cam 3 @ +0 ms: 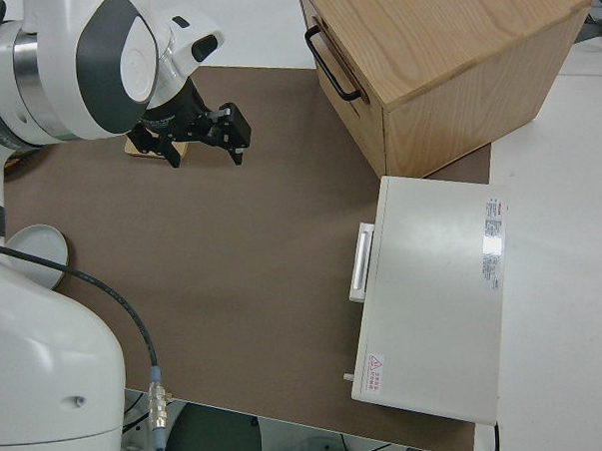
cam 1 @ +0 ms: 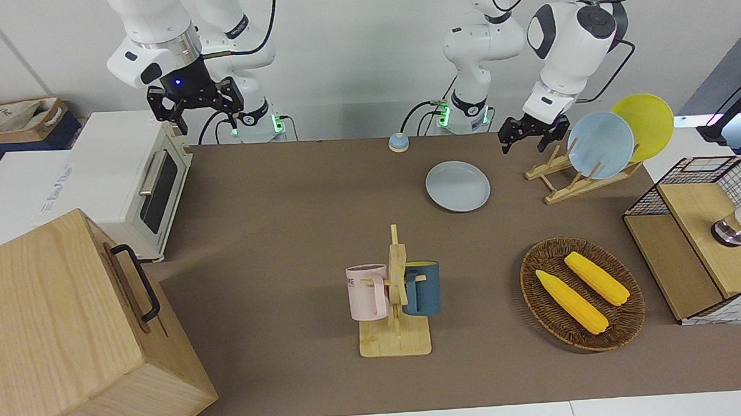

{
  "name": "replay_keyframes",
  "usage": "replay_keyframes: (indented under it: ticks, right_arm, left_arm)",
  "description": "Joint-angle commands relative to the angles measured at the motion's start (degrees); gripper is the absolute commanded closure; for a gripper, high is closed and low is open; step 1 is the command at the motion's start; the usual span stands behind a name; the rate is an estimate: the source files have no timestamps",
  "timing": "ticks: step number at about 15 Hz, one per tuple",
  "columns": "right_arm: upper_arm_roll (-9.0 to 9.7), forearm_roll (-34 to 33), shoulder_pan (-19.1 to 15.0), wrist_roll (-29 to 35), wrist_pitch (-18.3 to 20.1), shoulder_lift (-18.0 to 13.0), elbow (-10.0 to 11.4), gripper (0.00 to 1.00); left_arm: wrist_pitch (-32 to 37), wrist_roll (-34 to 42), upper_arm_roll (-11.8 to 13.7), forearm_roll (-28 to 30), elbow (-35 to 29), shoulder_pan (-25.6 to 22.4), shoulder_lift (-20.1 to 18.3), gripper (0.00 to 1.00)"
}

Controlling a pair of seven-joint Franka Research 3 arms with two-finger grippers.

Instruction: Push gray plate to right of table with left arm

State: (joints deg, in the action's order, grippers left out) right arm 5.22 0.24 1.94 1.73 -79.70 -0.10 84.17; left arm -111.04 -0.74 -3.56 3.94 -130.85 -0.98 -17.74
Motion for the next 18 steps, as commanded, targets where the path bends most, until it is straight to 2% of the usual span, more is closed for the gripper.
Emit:
replay_keyframes:
  ticks: [1, 3, 13, 18]
  right_arm:
    - [0.23, 0.46, -0.62, -0.06, 0.69, -0.43, -0.05, 0.017]
    - [0.32, 0.46, -0.62, -0.15, 0.69, -0.43, 0.03, 0.017]
    - [0.32, 0.46, -0.62, -0.06, 0.69, -0.43, 0.03, 0.017]
    - [0.32, 0.46, -0.62, -0.15, 0.69, -0.43, 0.03, 0.017]
  left_arm:
    - [-8.91, -3.37, -1.27, 0.63, -11.78, 0.63, -5.81, 0.01]
    - [-12.25, -5.31, -2.67, 0.63, -15.12, 1.33, -5.9, 0.01]
    - [-27.55, -5.67, -3.03, 1.15, -26.03, 2.92, -4.67, 0.02]
    - [-35.55, -5.58, -3.03, 1.95, -29.2, 3.62, -0.81, 0.02]
